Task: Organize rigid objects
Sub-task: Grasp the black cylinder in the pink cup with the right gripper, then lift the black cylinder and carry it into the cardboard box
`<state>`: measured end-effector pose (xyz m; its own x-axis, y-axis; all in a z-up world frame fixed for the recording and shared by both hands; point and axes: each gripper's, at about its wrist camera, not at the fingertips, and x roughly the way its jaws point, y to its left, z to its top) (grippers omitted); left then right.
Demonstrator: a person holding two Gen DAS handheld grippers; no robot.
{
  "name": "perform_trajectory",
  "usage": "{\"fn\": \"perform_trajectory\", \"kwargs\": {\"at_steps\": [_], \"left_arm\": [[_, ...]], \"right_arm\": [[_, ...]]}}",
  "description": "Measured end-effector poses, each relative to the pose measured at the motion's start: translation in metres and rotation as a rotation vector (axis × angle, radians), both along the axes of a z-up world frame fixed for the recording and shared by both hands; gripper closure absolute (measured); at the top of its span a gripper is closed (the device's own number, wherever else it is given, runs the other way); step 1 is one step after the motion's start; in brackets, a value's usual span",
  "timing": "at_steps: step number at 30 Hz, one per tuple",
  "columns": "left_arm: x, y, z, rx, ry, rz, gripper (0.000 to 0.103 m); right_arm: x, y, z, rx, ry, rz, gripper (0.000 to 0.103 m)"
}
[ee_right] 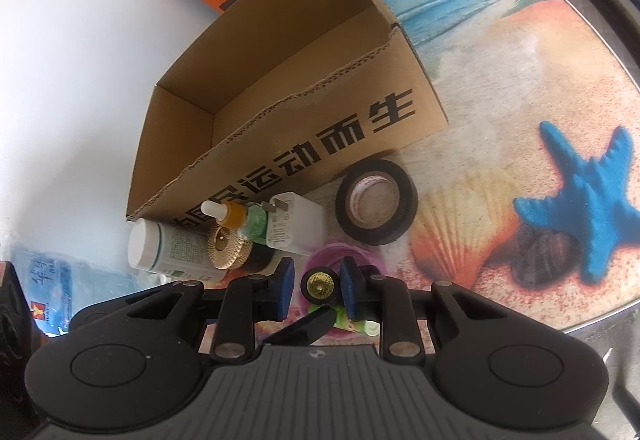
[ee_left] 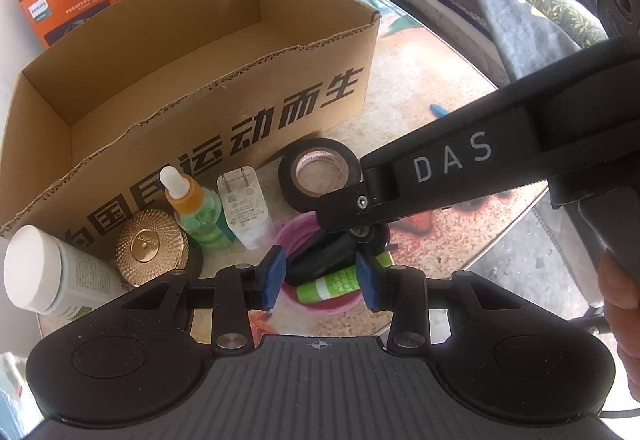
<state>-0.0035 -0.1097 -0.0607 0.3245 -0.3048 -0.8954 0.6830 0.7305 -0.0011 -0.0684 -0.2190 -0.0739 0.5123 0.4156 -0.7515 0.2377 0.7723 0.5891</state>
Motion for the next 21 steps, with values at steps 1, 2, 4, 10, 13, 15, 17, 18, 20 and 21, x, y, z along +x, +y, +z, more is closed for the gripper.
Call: {"fn": "perform_trajectory", "kwargs": {"at_steps": [1, 2, 4, 10, 13, 15, 17, 18, 20, 21], "left_arm": [[0.0, 0.0, -0.001, -0.002, -0.002, 0.0, 0.068], [0.0, 0.0, -0.002, -0.006, -0.002, 0.0, 0.07], [0.0, 0.002, -0.003, -0.011, -0.001, -0.001, 0.074], [-0.002, 0.003, -0.005, -0.022, -0.02, 0.01, 0.079], [0.0, 0.006, -0.006, -0.033, -0.021, 0.022, 0.08], [0.0, 0.007, -0.008, -0.039, -0.023, 0.028, 0.08], [0.001, 0.008, -0.008, -0.045, -0.027, 0.028, 0.08], [0.001, 0.008, -0.009, -0.046, -0.028, 0.029, 0.08], [0.002, 0.007, -0.01, -0.05, -0.03, 0.03, 0.08], [0.002, 0.007, -0.01, -0.052, -0.033, 0.029, 0.08]], "right_arm": [[0.001, 0.001, 0.0, 0.003, -0.003, 0.002, 0.076], [0.002, 0.002, 0.0, 0.007, -0.008, 0.003, 0.076], [0.003, 0.003, 0.0, 0.018, -0.014, 0.006, 0.076], [0.007, 0.011, -0.001, -0.005, -0.022, 0.029, 0.076], [0.01, 0.014, -0.005, -0.009, -0.016, 0.033, 0.075], [0.011, 0.014, -0.006, -0.012, -0.019, 0.035, 0.074], [0.012, 0.014, -0.006, -0.016, -0.025, 0.032, 0.074], [0.013, 0.015, -0.007, -0.017, -0.028, 0.029, 0.074], [0.015, 0.014, -0.009, -0.02, -0.03, 0.025, 0.075], [0.016, 0.013, -0.009, -0.022, -0.03, 0.021, 0.075]]}}
